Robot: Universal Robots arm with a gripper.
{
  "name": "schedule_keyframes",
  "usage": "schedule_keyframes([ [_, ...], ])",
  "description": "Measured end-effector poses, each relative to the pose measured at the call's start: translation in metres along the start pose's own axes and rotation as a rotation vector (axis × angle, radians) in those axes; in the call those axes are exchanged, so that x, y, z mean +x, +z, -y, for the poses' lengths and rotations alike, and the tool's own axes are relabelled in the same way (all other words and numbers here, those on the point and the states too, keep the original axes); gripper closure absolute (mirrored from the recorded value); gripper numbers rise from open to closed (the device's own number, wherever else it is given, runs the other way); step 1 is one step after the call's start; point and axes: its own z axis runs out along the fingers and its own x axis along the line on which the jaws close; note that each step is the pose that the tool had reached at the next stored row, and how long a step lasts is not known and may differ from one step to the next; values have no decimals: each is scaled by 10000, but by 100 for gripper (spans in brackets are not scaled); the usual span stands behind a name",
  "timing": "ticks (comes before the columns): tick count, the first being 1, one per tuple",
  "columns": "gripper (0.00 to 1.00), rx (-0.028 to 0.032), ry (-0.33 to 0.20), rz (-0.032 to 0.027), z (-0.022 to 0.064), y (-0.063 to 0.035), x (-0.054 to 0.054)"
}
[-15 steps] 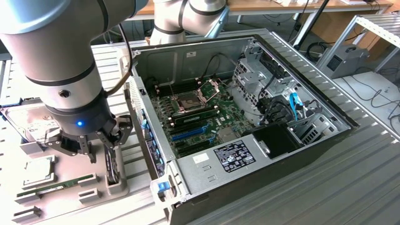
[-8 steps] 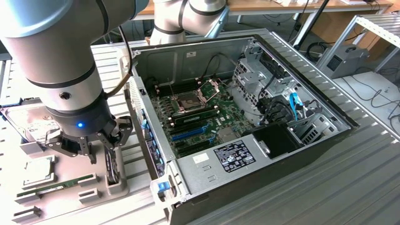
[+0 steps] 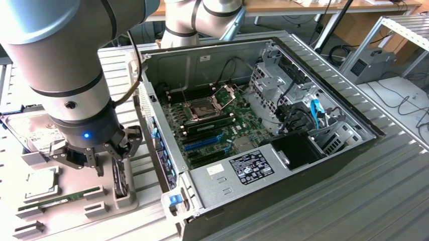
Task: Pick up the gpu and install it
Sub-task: 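Pick up the gpu and move the gpu toward the slot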
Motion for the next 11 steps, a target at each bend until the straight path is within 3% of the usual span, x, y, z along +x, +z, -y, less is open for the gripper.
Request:
schedule_keyframes([
  [11,58,2,0,-1,-1,47,5],
])
